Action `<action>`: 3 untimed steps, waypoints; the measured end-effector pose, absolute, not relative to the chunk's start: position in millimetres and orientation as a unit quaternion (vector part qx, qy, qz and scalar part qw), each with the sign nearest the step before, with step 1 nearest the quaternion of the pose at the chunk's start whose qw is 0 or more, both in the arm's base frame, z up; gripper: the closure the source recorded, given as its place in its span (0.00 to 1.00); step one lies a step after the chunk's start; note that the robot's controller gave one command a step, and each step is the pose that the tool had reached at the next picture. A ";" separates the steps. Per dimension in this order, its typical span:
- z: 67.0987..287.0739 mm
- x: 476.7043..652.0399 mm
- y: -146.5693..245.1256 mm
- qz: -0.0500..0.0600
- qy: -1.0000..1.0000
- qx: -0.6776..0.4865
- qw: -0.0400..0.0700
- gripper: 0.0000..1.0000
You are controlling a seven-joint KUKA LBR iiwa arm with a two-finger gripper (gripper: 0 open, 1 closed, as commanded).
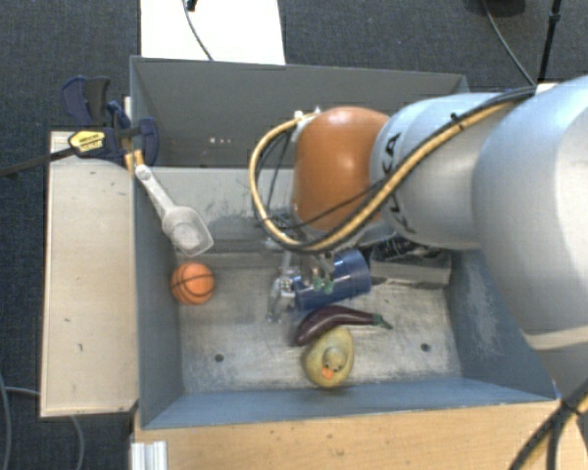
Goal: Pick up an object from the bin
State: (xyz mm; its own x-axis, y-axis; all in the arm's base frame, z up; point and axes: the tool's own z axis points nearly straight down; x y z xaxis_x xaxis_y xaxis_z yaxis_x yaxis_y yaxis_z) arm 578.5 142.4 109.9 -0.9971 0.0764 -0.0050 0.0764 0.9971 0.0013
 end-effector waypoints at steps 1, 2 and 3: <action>90.7 561.3 113.0 0.001 0.999 -0.044 0.001 0.00; 79.8 535.3 80.5 0.001 0.997 0.075 0.004 0.00; 83.2 571.6 35.9 0.006 0.999 0.046 -0.005 1.00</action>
Offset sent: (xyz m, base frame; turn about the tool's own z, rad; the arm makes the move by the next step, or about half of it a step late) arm -0.0626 -0.0807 -0.0399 0.1496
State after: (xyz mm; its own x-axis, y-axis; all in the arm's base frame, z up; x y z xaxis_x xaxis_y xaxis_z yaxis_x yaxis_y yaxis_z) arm 571.6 35.9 83.2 -0.9957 0.0918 0.0096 0.0919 0.9957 0.0111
